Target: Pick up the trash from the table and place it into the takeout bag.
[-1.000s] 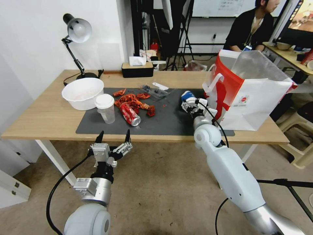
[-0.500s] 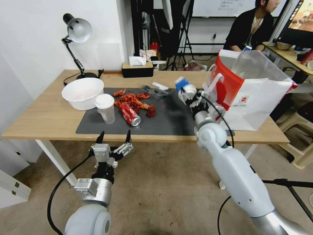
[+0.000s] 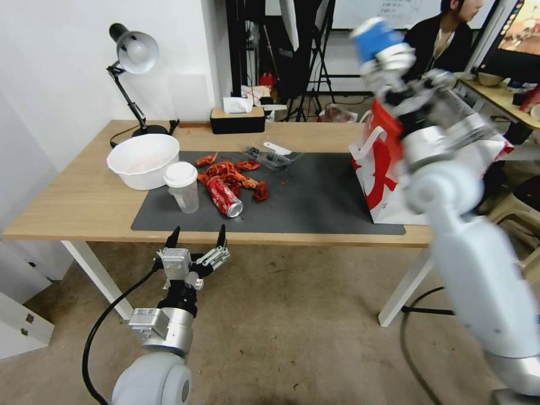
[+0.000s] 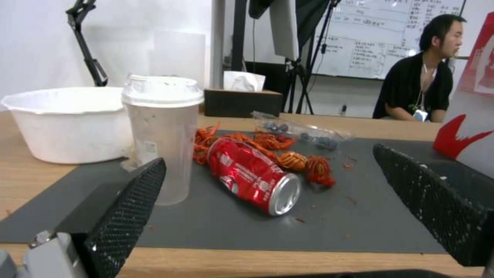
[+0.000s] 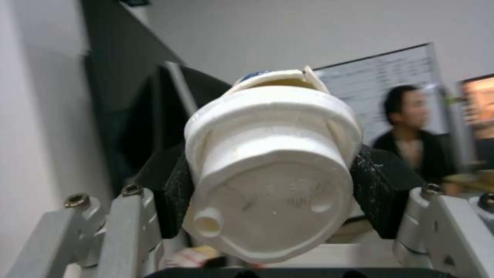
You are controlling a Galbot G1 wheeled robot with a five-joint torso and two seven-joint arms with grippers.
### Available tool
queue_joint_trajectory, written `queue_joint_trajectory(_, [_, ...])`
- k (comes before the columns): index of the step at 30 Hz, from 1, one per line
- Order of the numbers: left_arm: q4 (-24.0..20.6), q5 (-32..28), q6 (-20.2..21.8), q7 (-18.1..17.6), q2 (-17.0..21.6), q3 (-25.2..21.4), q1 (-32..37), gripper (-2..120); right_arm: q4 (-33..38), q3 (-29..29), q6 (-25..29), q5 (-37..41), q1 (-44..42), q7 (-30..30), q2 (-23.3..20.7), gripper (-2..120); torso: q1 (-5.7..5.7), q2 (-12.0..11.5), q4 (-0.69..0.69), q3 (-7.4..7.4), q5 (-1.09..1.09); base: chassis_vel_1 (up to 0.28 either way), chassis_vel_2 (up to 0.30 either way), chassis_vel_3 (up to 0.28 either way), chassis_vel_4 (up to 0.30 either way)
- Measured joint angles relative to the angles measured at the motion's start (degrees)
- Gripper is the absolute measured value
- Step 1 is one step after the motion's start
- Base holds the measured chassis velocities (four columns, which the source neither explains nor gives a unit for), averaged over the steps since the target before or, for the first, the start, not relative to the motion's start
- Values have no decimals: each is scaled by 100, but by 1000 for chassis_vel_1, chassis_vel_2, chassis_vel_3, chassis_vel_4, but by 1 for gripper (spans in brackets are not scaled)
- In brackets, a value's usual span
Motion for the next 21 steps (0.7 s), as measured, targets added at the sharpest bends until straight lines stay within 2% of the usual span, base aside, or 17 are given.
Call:
queue_joint_trajectory(2, [7, 16, 0, 3, 0, 33, -2, 100, -29, 151, -297, -26, -92, 230, -168, 62, 0, 0, -1, 0, 0, 0, 0, 0, 0])
queue_joint_trajectory(3, [7, 16, 0, 3, 0, 33, -2, 100, -29, 151, -297, -26, -92, 230, -168, 62, 0, 0, -1, 0, 0, 0, 0, 0, 0])
queue_joint_trajectory(6, [9, 40, -5, 12, 0, 67, 2, 100, -30, 219, -772, -2, -254, 562, -237, 62, 0, 0, 2, 0, 0, 0, 0, 0, 0])
queue_joint_trajectory(9, [9, 42, -7, 15, 0, 70, 5, 100, -35, 219, -847, 1, -309, 635, -200, 64, 0, -1, 3, 0, 0, 0, 0, 0, 0])
queue_joint_trajectory(18, [-48, 43, -24, 17, 0, 61, 53, 100, 28, 220, -956, 172, -396, 755, -116, 97, 0, -1, 3, 0, -2, 0, 0, 0, 0])
queue_joint_trajectory(21, [-61, 43, -26, 18, 0, 59, 58, 100, 84, 241, -1014, 223, -429, 787, -132, 100, 0, -1, 3, 0, -2, 0, 0, 0, 0])
